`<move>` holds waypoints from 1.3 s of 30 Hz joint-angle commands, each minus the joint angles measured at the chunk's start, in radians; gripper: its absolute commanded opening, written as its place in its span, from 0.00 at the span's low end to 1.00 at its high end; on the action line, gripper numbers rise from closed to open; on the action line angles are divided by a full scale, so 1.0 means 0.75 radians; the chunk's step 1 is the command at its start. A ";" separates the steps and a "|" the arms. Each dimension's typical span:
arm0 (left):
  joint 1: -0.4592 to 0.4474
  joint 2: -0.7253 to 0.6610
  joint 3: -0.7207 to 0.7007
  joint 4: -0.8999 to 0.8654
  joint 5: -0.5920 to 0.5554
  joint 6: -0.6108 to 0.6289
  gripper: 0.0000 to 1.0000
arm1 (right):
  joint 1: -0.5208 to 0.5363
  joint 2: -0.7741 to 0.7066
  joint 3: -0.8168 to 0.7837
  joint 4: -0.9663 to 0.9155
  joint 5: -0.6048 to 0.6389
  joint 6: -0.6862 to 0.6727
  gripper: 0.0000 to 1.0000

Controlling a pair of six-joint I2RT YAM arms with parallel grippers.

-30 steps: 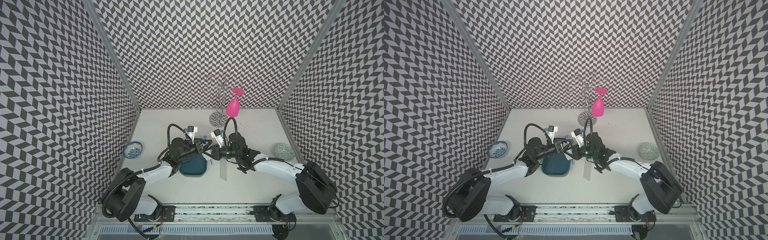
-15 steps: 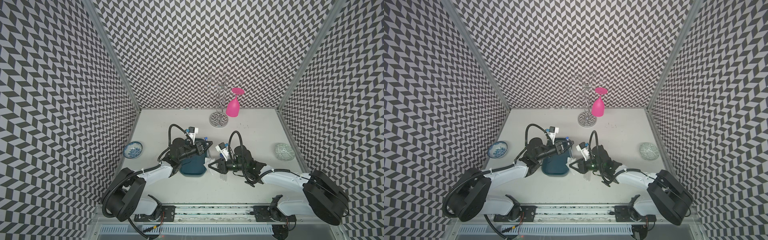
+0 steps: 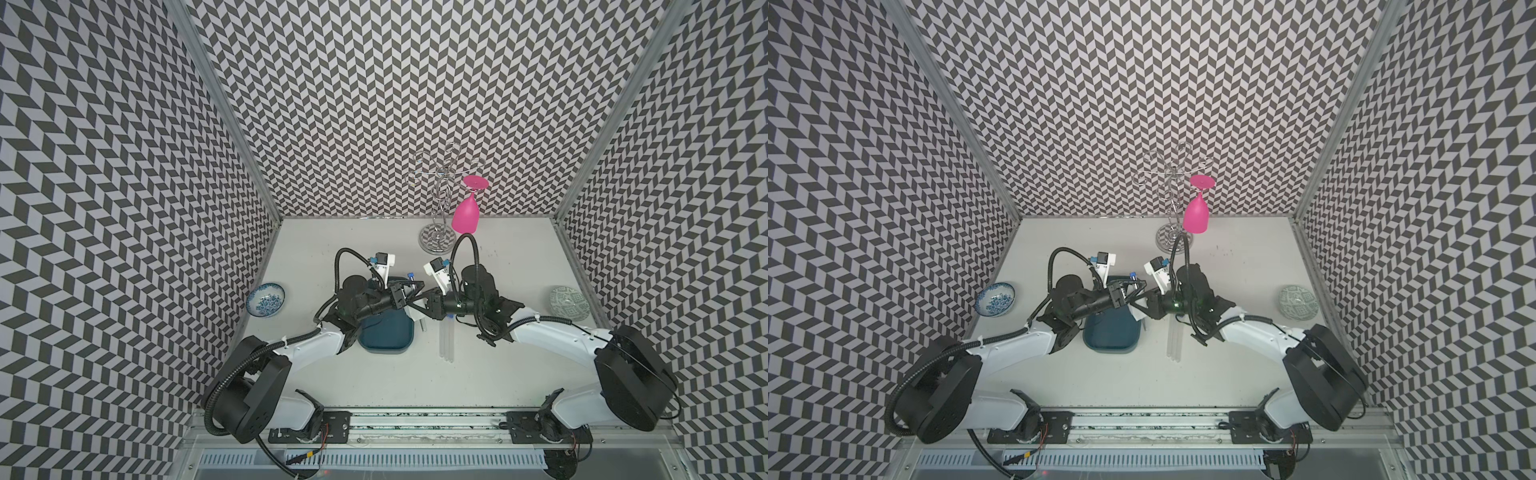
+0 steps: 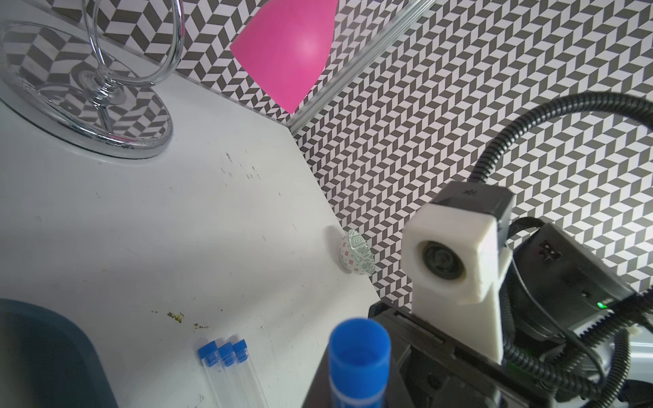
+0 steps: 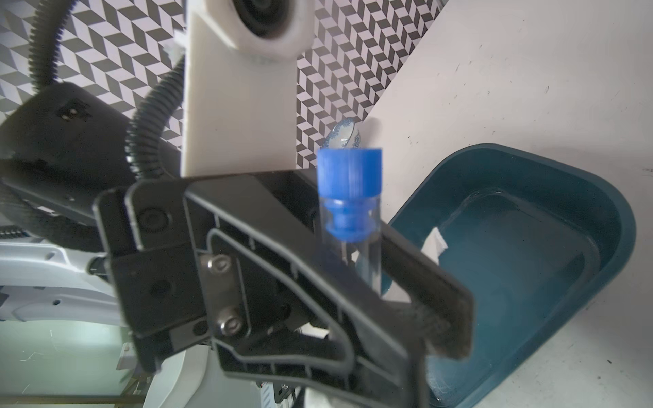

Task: Wipe the exteriors of test tubes
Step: Wipe the dirt from the test tube, then place the test tube in the storage box, then place the cleaning item at the center of the board.

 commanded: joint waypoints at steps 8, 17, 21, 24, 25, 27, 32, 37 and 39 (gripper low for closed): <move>0.025 -0.008 -0.007 0.020 0.026 0.001 0.15 | 0.094 -0.224 -0.385 0.145 0.087 0.180 0.21; 0.062 -0.048 -0.010 -0.046 0.021 0.037 0.15 | 0.097 -0.342 -0.460 0.058 0.135 0.190 0.21; 0.110 -0.068 -0.012 -0.083 0.034 0.053 0.15 | 0.097 -0.384 -0.487 0.030 0.160 0.213 0.21; 0.166 -0.089 -0.002 -0.168 0.049 0.091 0.15 | 0.097 -0.439 -0.494 -0.009 0.203 0.218 0.21; 0.186 -0.100 0.007 -0.224 0.049 0.114 0.15 | 0.097 -0.457 -0.491 -0.029 0.222 0.212 0.21; 0.229 -0.112 0.034 -0.343 0.058 0.177 0.15 | 0.094 -0.490 -0.484 -0.062 0.280 0.222 0.21; 0.296 -0.113 0.138 -0.736 -0.021 0.409 0.15 | 0.058 -0.538 -0.463 -0.069 0.308 0.197 0.21; 0.295 0.037 0.244 -0.966 -0.094 0.578 0.19 | -0.029 -0.538 -0.422 -0.118 0.263 0.142 0.22; 0.291 0.120 0.263 -0.986 -0.117 0.604 0.19 | -0.070 -0.545 -0.422 -0.122 0.245 0.133 0.22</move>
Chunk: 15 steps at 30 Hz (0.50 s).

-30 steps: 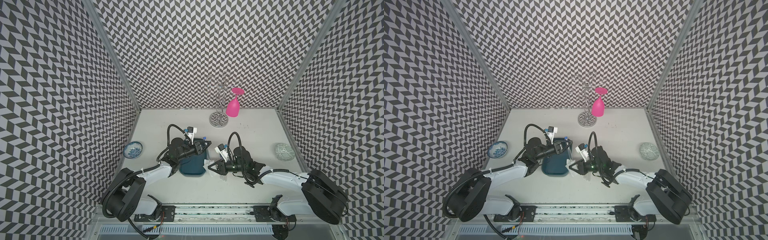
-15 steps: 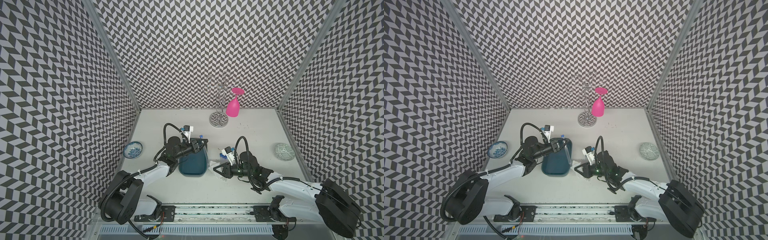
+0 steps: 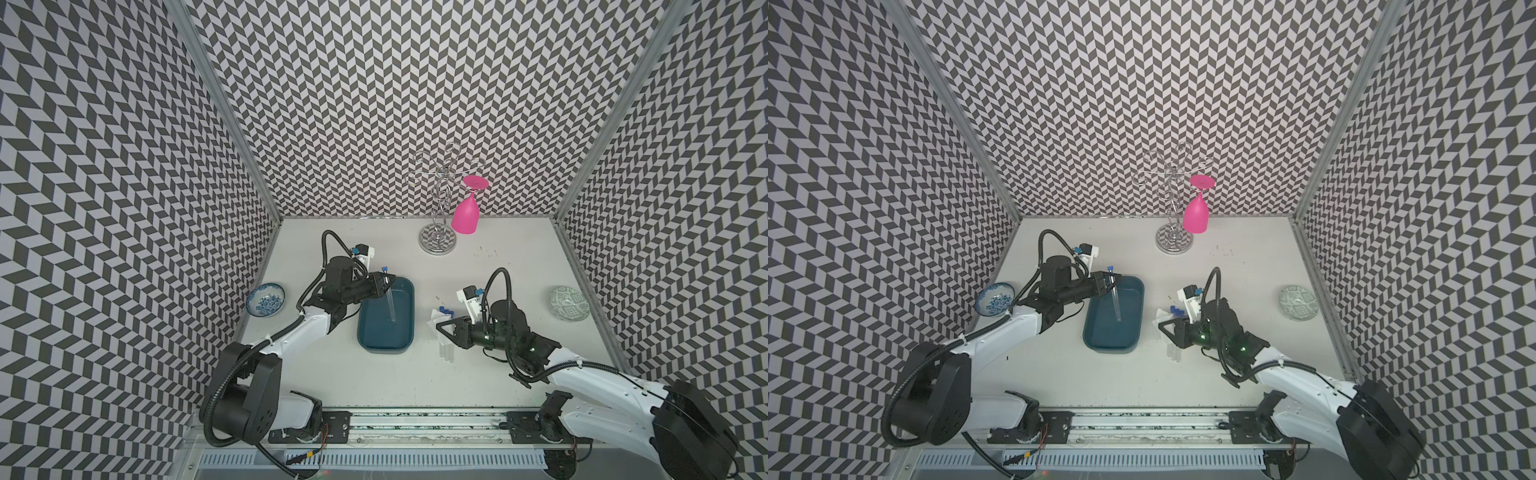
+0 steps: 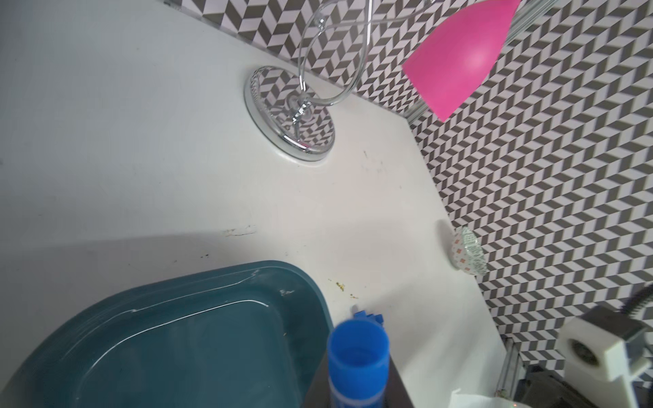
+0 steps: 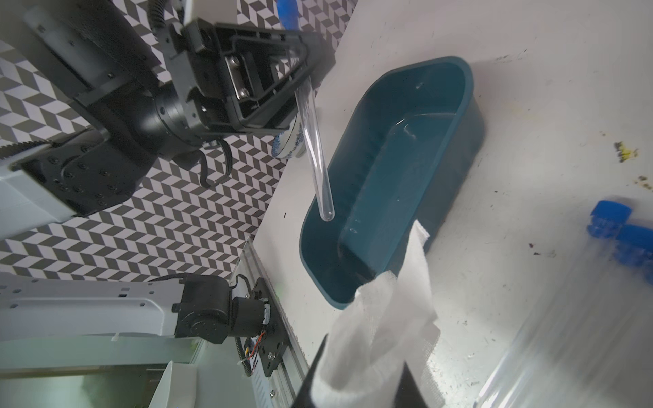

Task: Wipe the exteriors of test tubes
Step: Place the cleaning item at the center of the board.

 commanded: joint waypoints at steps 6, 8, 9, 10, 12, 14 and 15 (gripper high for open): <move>-0.064 0.331 0.131 -0.209 -0.116 0.152 0.19 | -0.166 -0.063 0.031 -0.022 -0.004 -0.046 0.22; -0.081 0.397 0.173 -0.215 -0.127 0.203 0.20 | -0.198 -0.061 0.039 -0.060 0.015 -0.061 0.21; -0.090 0.432 0.199 -0.228 -0.139 0.212 0.20 | -0.211 -0.056 0.040 -0.074 0.026 -0.071 0.22; -0.095 0.464 0.224 -0.244 -0.146 0.217 0.20 | -0.224 -0.049 0.037 -0.086 0.040 -0.079 0.22; -0.109 0.509 0.251 -0.247 -0.147 0.222 0.21 | -0.253 -0.029 0.024 -0.088 0.064 -0.086 0.22; -0.119 0.532 0.260 -0.238 -0.146 0.218 0.22 | -0.286 -0.001 0.006 -0.083 0.065 -0.078 0.22; -0.122 0.539 0.260 -0.232 -0.146 0.210 0.23 | -0.305 0.016 0.002 -0.086 0.058 -0.078 0.22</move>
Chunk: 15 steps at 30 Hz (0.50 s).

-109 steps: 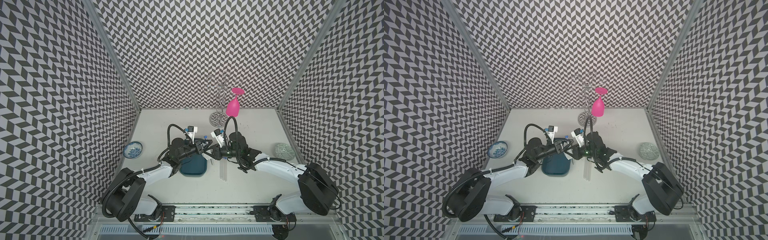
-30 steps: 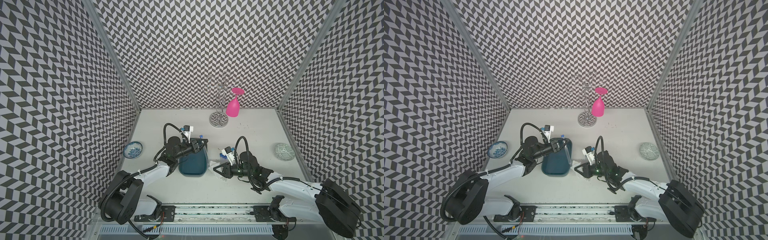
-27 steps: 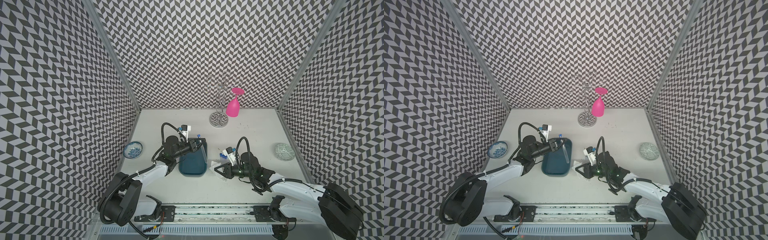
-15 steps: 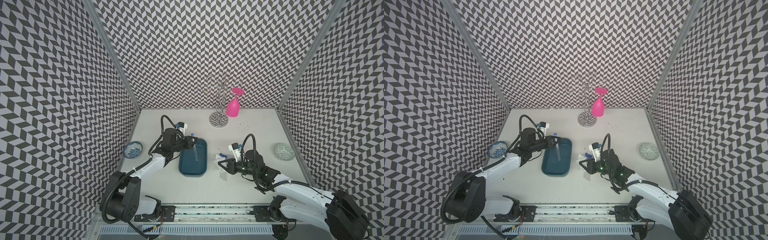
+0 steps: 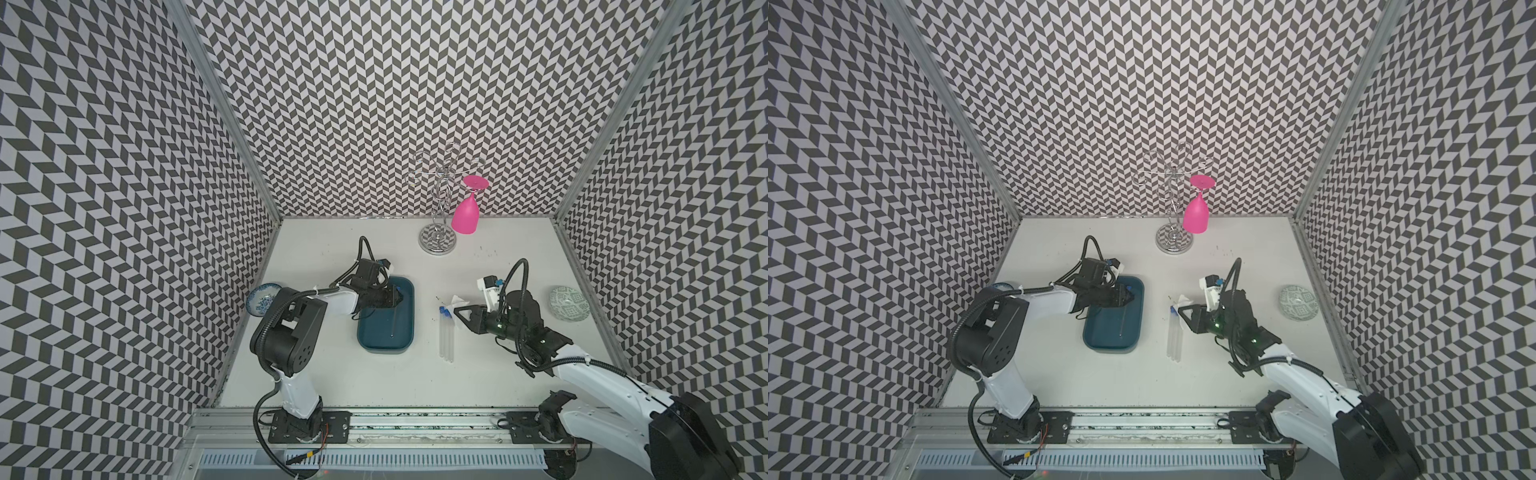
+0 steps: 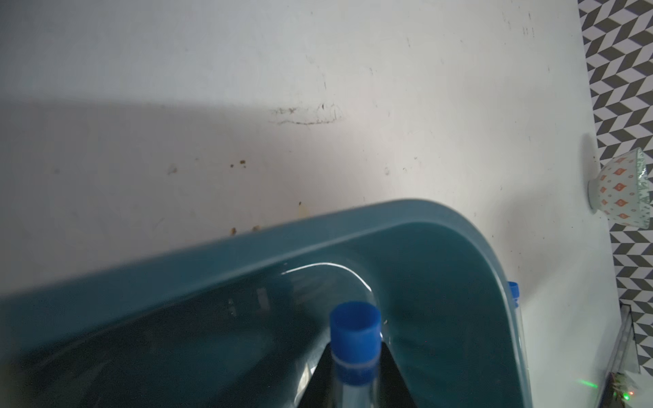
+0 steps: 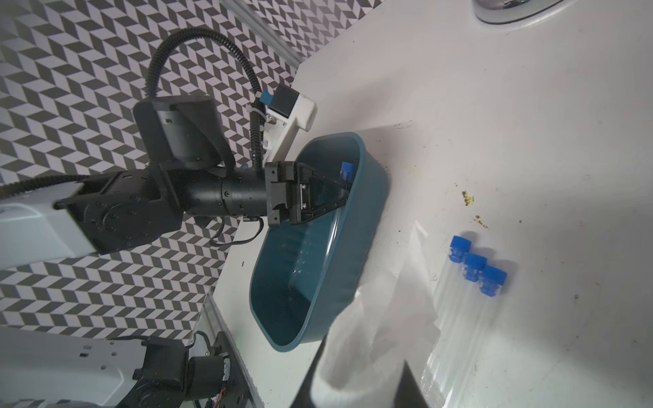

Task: Wipe the exteriors of test tubes
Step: Place the cleaning item at the center of the board.

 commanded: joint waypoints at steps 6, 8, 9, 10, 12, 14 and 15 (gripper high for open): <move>-0.015 0.026 0.035 -0.004 -0.023 0.006 0.26 | -0.099 0.112 0.002 -0.013 0.007 -0.046 0.22; -0.015 0.016 0.034 0.001 -0.030 -0.003 0.26 | -0.107 0.128 0.013 -0.034 0.033 -0.065 0.22; -0.015 0.009 0.031 0.006 -0.030 -0.008 0.27 | -0.114 0.139 0.020 -0.045 0.046 -0.074 0.22; -0.014 -0.001 0.026 0.011 -0.029 -0.013 0.27 | -0.121 0.151 0.024 -0.050 0.057 -0.081 0.22; -0.014 -0.017 0.018 0.022 -0.028 -0.014 0.27 | -0.138 0.182 0.027 -0.040 0.060 -0.089 0.22; -0.015 -0.040 0.008 0.034 -0.026 -0.014 0.28 | -0.159 0.235 0.037 -0.015 0.045 -0.091 0.22; -0.015 -0.055 0.004 0.040 -0.024 -0.032 0.28 | -0.173 0.269 0.059 -0.016 0.018 -0.103 0.22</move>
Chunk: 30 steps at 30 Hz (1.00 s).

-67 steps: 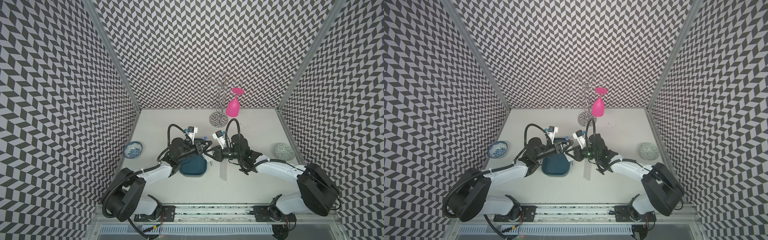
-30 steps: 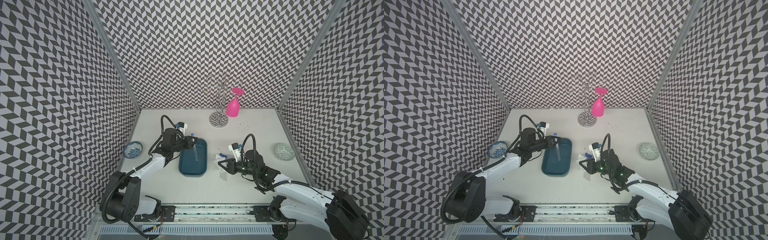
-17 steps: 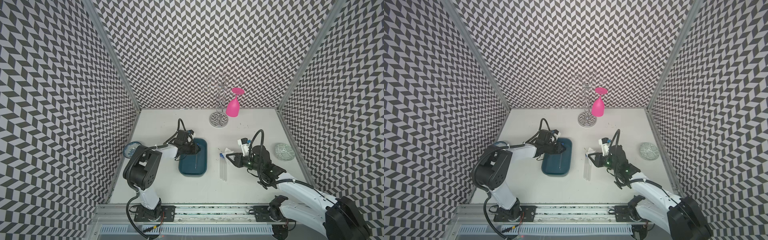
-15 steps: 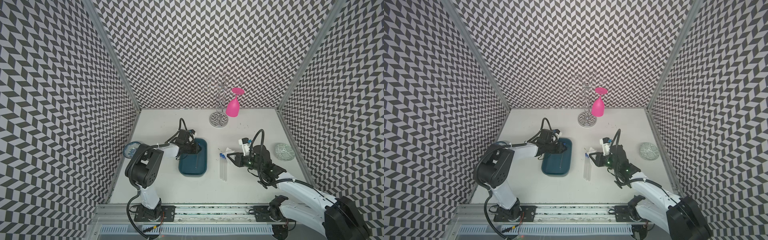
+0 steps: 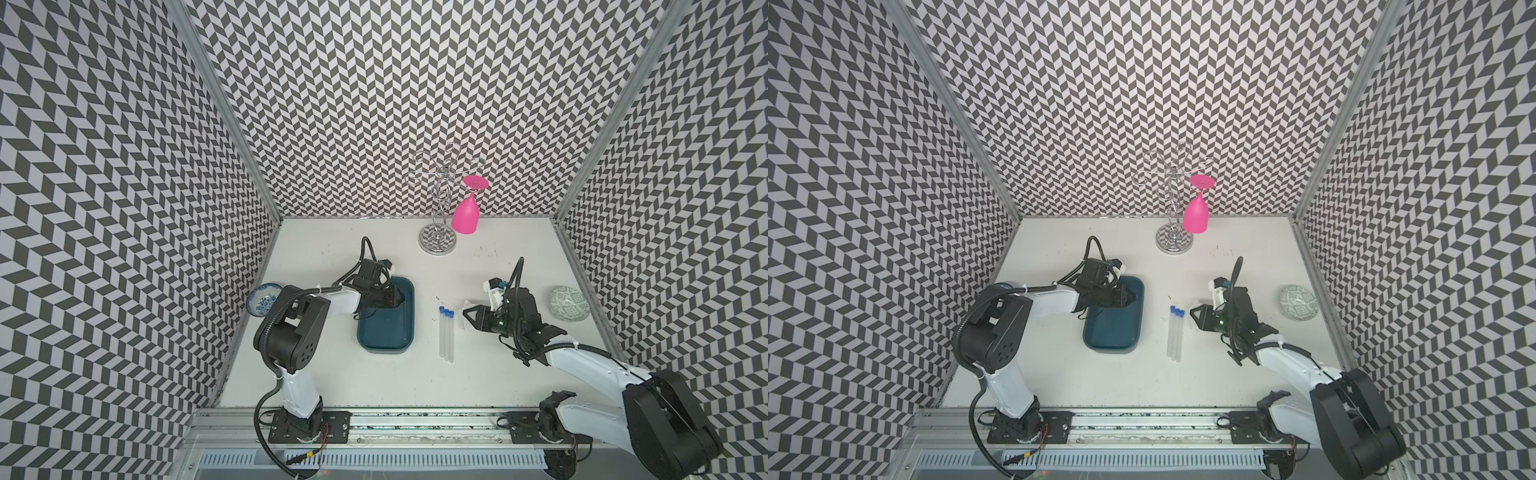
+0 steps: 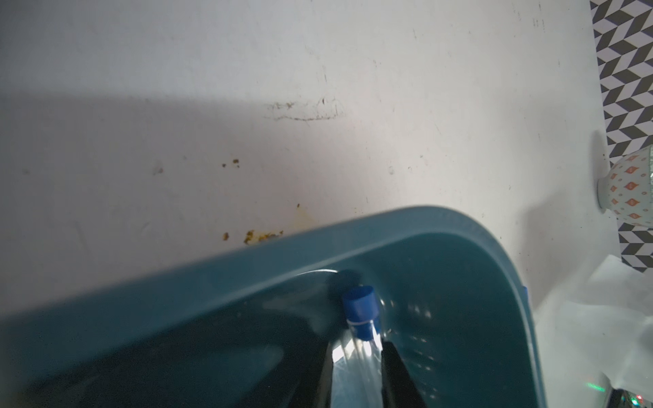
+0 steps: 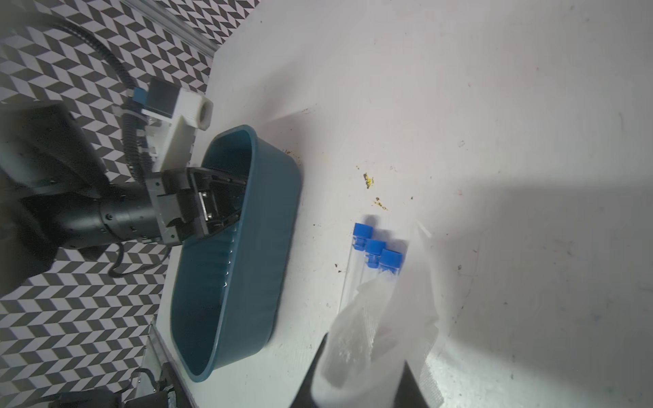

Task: Wipe the exteriors of test tubes
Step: Place the cleaning item at the center of the board.

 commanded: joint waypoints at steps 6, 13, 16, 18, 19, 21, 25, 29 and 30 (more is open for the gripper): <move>-0.048 -0.228 -0.019 -0.001 -0.019 -0.014 0.33 | -0.050 0.149 0.182 0.026 -0.085 -0.086 0.22; -0.086 -0.466 -0.186 0.093 -0.021 -0.091 0.35 | -0.089 0.300 0.172 -0.047 -0.019 -0.049 0.24; -0.100 -0.546 -0.272 0.152 -0.015 -0.144 0.34 | -0.106 0.305 0.184 -0.091 0.025 -0.011 0.29; -0.114 -0.592 -0.308 0.169 -0.017 -0.163 0.35 | -0.107 0.292 0.215 -0.171 0.130 0.002 0.30; -0.119 -0.612 -0.318 0.170 -0.017 -0.166 0.35 | -0.108 0.295 0.235 -0.215 0.165 -0.005 0.32; -0.127 -0.651 -0.340 0.176 -0.022 -0.172 0.35 | -0.107 0.297 0.268 -0.301 0.226 -0.031 0.39; -0.132 -0.711 -0.384 0.206 -0.025 -0.185 0.35 | -0.107 0.260 0.330 -0.454 0.352 -0.069 0.46; -0.134 -0.801 -0.455 0.265 -0.067 -0.218 0.35 | -0.099 0.155 0.423 -0.599 0.438 -0.108 0.53; -0.136 -0.829 -0.477 0.286 -0.084 -0.228 0.35 | -0.092 0.136 0.446 -0.616 0.430 -0.114 0.53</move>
